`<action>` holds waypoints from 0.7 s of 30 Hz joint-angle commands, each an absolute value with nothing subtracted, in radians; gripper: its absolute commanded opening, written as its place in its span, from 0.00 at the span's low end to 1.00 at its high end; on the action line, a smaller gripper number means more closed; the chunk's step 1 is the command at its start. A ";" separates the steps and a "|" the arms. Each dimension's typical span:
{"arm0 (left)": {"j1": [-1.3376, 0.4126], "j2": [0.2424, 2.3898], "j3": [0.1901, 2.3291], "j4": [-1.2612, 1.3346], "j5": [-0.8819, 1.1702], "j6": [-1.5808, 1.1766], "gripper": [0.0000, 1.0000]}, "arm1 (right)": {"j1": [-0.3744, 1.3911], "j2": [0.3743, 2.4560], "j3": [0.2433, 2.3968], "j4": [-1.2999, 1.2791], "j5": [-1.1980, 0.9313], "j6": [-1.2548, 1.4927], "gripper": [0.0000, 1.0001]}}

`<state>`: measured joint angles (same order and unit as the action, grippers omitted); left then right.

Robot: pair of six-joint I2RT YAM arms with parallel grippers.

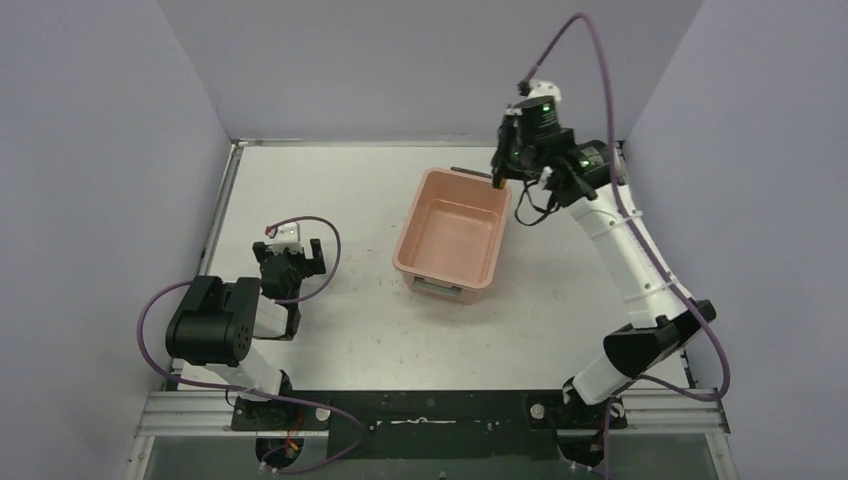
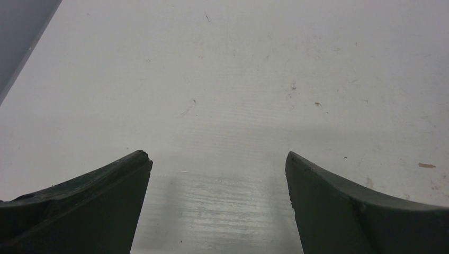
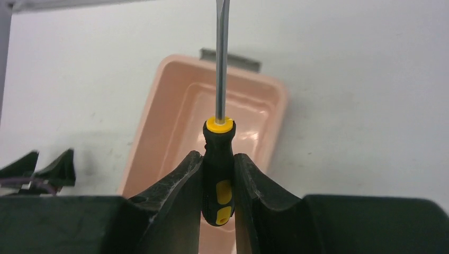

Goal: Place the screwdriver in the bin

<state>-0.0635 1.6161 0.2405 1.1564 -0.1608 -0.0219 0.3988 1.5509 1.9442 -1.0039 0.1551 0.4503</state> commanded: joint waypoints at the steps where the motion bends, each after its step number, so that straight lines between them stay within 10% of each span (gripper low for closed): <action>1: -0.063 1.611 0.255 1.209 -0.167 -0.029 0.97 | 0.566 1.680 1.877 -0.978 0.207 0.569 0.00; 21: -0.063 1.611 0.255 1.208 -0.166 -0.028 0.97 | 0.664 2.039 1.515 -0.708 0.129 0.662 0.06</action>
